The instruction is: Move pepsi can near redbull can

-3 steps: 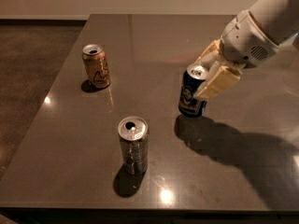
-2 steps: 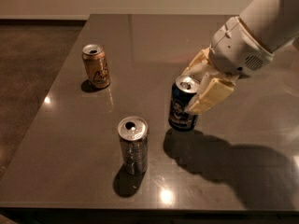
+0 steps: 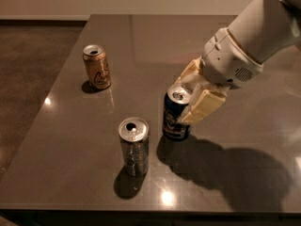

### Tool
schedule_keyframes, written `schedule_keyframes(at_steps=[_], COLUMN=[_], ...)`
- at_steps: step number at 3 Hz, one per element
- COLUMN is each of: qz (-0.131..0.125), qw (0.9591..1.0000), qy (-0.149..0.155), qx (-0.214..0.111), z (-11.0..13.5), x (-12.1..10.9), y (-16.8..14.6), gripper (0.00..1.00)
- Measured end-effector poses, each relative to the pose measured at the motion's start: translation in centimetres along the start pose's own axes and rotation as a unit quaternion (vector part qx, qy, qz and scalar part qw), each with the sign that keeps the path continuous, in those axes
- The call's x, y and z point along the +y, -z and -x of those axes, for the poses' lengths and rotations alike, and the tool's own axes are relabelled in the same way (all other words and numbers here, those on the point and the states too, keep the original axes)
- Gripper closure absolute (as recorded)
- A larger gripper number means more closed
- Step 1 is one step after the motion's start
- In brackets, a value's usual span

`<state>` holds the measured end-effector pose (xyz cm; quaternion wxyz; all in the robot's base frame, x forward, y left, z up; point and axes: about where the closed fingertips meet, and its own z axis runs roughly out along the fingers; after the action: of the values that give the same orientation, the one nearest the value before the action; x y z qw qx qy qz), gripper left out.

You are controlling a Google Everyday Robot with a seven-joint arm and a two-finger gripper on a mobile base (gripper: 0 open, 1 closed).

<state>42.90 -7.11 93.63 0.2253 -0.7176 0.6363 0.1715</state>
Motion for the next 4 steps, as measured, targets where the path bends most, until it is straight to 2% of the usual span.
schedule_keyframes(at_steps=[2, 3, 4], qz=[0.022, 0.023, 0.023], qw=[0.9987, 0.9978, 0.9969], qy=[0.044, 0.063, 0.075], qx=[-0.012, -0.004, -0.001], z=[1.0, 1.3, 1.7], x=[3.2, 4.1, 4.4], y=[-1.8, -3.0, -3.9], gripper=[1.0, 0.82, 0.57])
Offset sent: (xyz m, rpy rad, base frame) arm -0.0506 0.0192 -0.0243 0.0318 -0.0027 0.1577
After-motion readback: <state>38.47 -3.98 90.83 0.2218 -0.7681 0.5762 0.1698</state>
